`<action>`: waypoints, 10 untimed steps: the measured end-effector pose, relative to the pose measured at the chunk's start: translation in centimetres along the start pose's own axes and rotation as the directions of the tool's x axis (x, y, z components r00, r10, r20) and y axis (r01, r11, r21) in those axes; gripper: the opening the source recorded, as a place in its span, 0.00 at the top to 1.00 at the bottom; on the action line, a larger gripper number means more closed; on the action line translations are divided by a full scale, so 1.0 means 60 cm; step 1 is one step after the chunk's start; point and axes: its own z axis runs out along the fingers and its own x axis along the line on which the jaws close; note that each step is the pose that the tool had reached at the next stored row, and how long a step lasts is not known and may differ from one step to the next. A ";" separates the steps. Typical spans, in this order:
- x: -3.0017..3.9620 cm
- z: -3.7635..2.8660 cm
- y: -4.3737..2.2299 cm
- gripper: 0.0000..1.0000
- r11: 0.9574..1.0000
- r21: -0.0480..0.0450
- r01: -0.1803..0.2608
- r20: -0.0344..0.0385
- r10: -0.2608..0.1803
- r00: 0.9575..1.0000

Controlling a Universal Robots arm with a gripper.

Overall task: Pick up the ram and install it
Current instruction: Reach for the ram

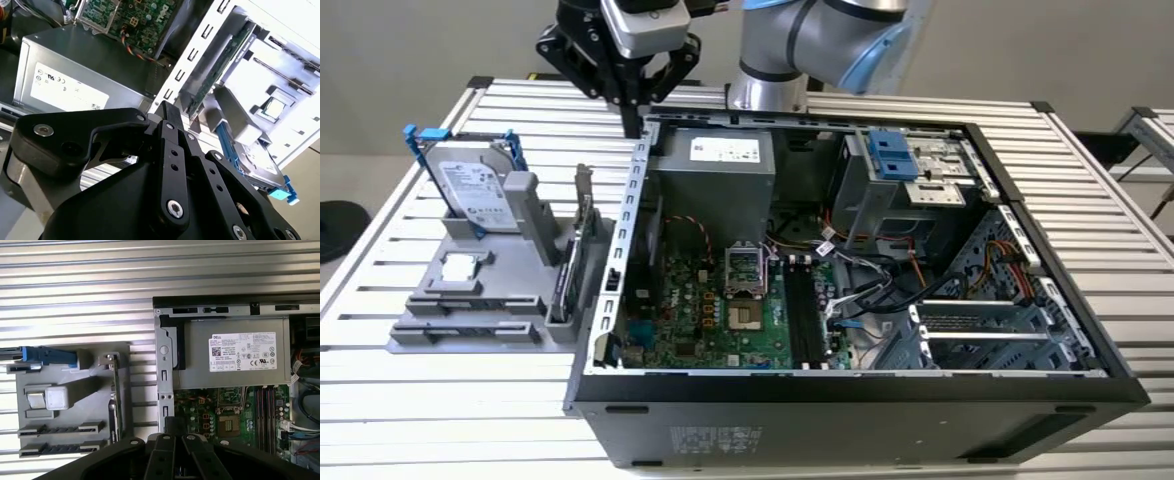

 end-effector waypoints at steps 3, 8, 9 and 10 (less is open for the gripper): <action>0.010 0.000 -0.001 1.00 1.000 0.000 0.000 0.000 0.000 1.000; 0.025 -0.001 -0.002 1.00 1.000 0.000 0.000 0.000 0.000 1.000; 0.028 -0.001 -0.002 1.00 1.000 0.000 0.000 0.000 0.000 1.000; 0.032 -0.001 -0.002 1.00 1.000 0.000 0.000 0.000 0.000 1.000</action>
